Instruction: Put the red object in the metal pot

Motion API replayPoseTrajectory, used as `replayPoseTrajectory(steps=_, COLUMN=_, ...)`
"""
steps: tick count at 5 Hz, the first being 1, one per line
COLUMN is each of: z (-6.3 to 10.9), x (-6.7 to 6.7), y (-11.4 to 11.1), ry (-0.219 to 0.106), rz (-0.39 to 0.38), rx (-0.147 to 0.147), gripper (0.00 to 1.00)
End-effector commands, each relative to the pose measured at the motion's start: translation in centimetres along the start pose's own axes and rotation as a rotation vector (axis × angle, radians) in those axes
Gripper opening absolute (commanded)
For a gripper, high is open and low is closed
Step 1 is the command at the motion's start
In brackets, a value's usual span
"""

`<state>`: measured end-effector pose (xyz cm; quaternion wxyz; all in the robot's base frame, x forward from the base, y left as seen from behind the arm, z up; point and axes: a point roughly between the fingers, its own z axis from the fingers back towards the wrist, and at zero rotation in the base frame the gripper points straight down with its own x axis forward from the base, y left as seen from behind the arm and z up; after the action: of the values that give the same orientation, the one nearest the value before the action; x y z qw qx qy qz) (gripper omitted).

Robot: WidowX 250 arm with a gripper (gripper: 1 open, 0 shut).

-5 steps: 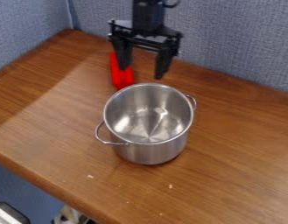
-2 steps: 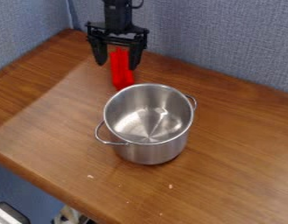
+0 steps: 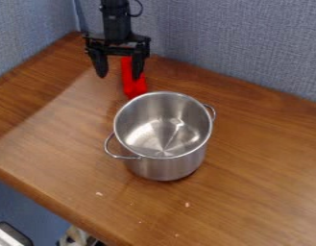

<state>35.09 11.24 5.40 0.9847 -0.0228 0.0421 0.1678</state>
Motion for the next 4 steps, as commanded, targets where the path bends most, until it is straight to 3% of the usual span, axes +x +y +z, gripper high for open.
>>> replayPoseTrajectory(steps=1, z=1.4, x=-0.2, y=0.2, ry=-0.068, rz=-0.021, rx=0.006, gripper=1.0)
replayPoseTrajectory(steps=2, z=0.9, x=-0.6, y=0.4, ry=-0.064, rz=-0.048, rx=0.019, gripper=0.0)
replayPoseTrajectory(steps=3, z=-0.2, x=-0.8, y=0.7, ry=-0.06, rz=-0.053, rx=0.018, gripper=0.0)
replayPoseTrajectory(steps=4, z=-1.2, x=-0.8, y=0.8, ry=-0.059, rz=-0.054, rx=0.015, gripper=1.0)
